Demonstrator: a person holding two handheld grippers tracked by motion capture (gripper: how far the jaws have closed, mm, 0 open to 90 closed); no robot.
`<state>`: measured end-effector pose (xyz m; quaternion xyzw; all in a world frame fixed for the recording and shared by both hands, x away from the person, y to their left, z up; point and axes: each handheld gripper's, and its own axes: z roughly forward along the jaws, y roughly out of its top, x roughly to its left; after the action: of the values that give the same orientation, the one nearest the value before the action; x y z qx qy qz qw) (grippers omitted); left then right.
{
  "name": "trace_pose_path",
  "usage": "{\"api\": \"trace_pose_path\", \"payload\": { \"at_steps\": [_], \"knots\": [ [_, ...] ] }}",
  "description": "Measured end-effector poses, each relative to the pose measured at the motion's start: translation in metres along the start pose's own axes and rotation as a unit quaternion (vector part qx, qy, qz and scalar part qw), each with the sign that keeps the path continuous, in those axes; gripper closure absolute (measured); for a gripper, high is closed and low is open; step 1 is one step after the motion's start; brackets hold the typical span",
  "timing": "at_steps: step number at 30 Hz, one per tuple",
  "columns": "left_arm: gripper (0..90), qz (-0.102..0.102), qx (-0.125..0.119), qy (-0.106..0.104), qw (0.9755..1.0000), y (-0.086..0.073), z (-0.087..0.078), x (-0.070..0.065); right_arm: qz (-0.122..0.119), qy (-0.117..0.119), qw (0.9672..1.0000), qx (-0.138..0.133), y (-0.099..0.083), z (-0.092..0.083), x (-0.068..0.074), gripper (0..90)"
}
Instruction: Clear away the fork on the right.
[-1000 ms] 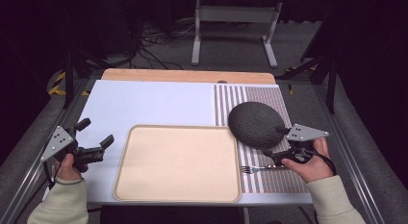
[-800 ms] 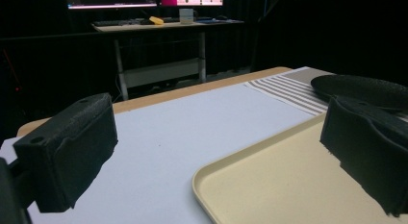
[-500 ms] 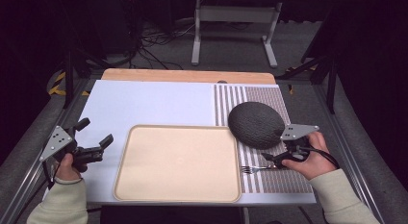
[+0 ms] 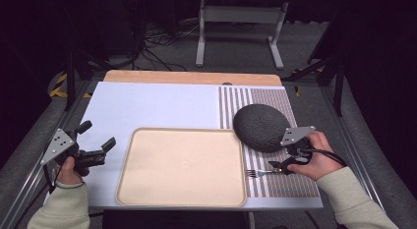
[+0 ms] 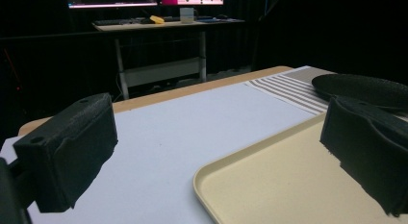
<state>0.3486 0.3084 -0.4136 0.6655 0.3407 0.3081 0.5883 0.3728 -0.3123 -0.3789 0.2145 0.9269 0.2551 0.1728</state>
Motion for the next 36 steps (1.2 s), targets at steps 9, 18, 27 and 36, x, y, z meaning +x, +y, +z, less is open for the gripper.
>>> {"api": "trace_pose_path", "payload": {
  "at_steps": [9, 18, 27, 36],
  "knots": [
    [0.0, -0.001, 0.000, 0.001, 1.0000, 0.000, 0.000, 0.000, -0.020, 0.020, 0.9990, 0.035, 0.002, 0.008, 0.001, 9.8],
    [0.0, -0.002, 0.001, 0.002, 1.0000, 0.000, 0.000, 0.001, -0.035, 0.038, 0.9963, 0.068, 0.003, 0.015, 0.002, 10.3],
    [0.0, -0.004, 0.002, 0.003, 1.0000, -0.001, 0.000, 0.001, -0.054, 0.076, 0.9906, 0.100, -0.001, 0.027, 0.006, 23.8],
    [0.0, -0.004, 0.002, 0.003, 1.0000, -0.001, 0.000, 0.001, -0.117, 0.107, 0.9773, 0.141, -0.003, 0.031, 0.005, 38.2]
  ]
}}
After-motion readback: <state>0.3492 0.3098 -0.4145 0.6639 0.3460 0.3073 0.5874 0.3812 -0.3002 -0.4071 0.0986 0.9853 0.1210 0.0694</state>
